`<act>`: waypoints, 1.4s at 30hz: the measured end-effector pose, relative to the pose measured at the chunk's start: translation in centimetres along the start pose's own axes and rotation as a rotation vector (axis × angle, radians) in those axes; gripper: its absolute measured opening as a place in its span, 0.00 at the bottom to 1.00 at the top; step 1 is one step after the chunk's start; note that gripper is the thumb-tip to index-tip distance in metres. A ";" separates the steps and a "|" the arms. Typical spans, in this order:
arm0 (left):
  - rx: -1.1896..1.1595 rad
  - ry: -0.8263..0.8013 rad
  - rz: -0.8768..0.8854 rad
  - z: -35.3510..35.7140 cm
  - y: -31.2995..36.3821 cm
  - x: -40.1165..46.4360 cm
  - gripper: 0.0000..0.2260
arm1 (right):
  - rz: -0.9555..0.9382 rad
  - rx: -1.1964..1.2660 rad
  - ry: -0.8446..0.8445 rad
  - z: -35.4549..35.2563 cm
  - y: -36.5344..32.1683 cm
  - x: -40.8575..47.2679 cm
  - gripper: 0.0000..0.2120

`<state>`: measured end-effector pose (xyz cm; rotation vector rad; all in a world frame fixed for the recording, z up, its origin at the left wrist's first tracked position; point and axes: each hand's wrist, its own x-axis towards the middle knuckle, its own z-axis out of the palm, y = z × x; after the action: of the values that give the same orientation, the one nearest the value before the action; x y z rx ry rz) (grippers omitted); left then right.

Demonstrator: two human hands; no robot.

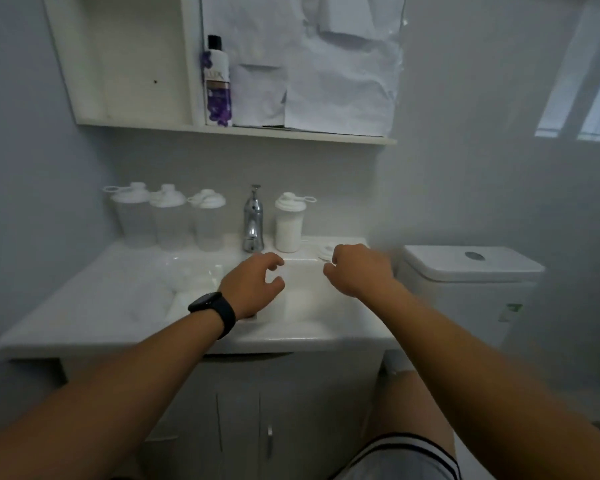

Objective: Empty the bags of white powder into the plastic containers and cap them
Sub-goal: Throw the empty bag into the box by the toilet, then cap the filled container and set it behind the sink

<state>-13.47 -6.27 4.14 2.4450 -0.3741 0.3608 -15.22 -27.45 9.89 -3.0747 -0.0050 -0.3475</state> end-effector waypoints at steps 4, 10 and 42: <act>-0.155 0.154 -0.168 0.7 -2.1 0.1 0.21 | -0.013 0.038 0.058 3.9 -1.5 2.4 0.13; -0.299 -0.084 -0.380 2.9 -4.3 2.0 0.41 | -0.045 -0.015 0.103 9.0 -2.7 4.4 0.11; -0.382 -0.437 -0.171 10.7 -9.0 11.6 0.36 | 0.222 0.050 0.085 15.1 2.0 20.2 0.29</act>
<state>2.13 -8.18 -4.91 2.1397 -0.3727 -0.3017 7.87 -28.78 -0.41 -2.9676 0.3221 -0.4564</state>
